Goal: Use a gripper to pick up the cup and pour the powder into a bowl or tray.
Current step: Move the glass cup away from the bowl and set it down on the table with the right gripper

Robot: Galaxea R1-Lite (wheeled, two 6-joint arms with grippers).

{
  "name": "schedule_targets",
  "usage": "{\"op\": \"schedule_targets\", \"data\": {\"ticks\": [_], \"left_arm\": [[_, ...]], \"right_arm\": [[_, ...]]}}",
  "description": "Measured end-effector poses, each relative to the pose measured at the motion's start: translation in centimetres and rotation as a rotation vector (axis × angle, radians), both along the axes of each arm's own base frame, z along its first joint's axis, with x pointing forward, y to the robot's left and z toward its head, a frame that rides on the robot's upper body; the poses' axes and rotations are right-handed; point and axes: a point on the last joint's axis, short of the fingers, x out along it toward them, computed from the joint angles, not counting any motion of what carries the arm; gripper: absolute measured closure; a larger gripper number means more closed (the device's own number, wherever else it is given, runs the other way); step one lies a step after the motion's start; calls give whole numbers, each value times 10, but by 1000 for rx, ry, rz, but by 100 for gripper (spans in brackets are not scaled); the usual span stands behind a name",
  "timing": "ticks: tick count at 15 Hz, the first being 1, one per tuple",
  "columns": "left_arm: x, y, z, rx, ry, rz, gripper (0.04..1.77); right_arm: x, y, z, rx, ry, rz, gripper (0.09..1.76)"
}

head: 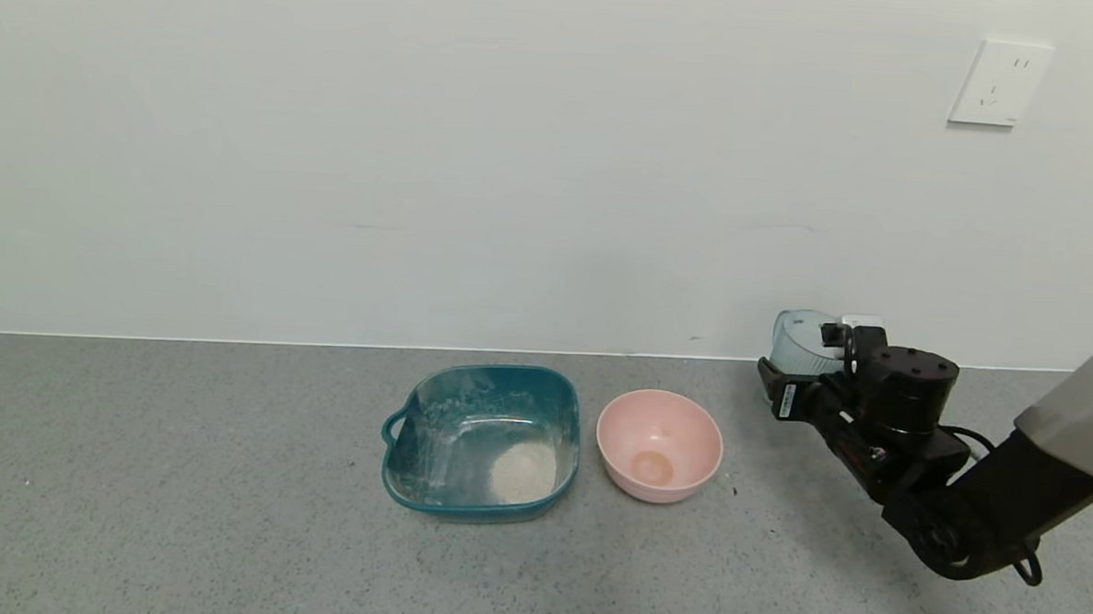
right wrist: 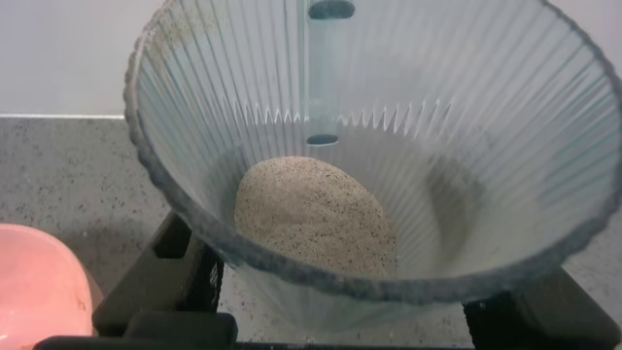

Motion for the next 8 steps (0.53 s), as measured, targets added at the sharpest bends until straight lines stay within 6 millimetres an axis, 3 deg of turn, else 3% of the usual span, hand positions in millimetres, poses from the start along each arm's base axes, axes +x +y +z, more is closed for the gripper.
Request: {"op": "schedule_targets", "data": {"ticks": [8], "left_arm": [[0,0,0,0,0,0,5]], "right_arm": [[3,1,-45,-13,51,45,50]]}}
